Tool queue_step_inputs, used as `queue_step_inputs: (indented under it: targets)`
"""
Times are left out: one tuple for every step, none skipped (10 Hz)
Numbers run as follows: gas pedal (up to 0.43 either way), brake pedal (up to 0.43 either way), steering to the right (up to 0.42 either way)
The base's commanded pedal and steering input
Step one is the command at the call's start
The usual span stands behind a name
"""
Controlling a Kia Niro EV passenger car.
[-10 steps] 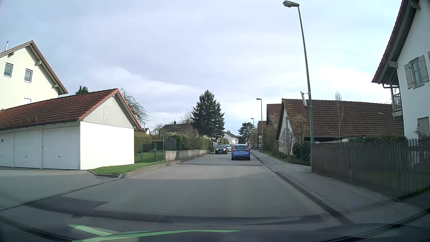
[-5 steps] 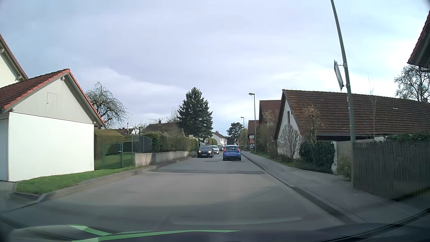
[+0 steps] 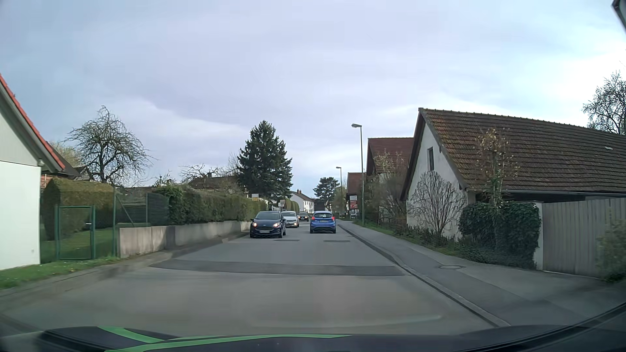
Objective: Follow the waypoints while adhering to traffic rules and regulations
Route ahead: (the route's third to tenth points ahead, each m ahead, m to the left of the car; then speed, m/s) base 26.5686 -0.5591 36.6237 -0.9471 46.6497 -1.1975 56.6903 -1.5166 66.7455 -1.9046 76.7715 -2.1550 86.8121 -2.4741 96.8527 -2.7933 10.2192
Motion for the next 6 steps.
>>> queue_step_inputs:
  targets:
    - [0.209, 0.0, 0.03]
    - [0.209, 0.0, 0.018]
    - [0.209, 0.0, 0.01]
    - [0.209, 0.0, 0.009]
    - [0.209, 0.0, 0.007]
    - [0.209, 0.0, 0.006]
